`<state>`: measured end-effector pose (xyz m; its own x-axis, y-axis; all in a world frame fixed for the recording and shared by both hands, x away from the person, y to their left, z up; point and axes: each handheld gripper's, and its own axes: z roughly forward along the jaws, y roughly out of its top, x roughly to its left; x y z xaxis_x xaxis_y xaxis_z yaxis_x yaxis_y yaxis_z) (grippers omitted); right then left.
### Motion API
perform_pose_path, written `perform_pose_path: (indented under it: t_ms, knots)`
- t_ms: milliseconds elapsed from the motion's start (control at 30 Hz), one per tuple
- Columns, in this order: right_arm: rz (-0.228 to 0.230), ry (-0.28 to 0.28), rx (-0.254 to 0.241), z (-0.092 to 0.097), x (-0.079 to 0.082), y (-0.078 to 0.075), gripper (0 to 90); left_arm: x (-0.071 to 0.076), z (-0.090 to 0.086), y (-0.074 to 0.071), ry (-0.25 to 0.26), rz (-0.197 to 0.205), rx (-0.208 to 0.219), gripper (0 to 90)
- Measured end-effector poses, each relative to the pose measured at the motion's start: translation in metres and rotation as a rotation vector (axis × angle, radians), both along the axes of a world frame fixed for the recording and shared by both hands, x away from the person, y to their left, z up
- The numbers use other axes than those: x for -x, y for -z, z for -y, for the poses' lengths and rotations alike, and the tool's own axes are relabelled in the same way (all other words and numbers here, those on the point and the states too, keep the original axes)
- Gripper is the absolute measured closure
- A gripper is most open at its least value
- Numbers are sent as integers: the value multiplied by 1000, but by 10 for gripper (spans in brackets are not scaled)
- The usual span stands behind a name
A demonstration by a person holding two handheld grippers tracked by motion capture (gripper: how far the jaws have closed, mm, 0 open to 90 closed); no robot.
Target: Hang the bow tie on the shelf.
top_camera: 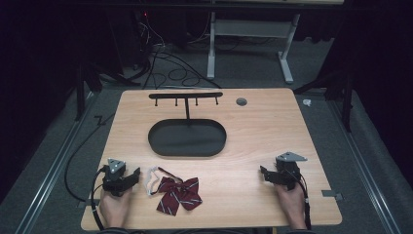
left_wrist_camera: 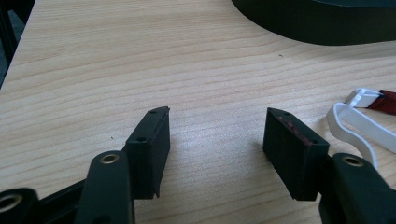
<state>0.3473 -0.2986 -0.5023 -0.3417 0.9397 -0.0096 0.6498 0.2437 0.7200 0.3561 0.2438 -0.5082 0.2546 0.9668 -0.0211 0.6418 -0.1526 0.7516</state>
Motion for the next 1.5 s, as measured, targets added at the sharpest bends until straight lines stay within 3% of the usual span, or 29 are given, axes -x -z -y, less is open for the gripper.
perform_pose_path:
  t_ms: [967,1100,1500]
  knots:
    - [1,-3,1,0,0,0,284,0,2,0,-4,-1,-4,402]
    - [1,-3,1,0,0,0,283,0,1,-2,5,-13,9,412]
    - [1,-3,0,0,0,0,283,4,3,-10,45,1,49,423]
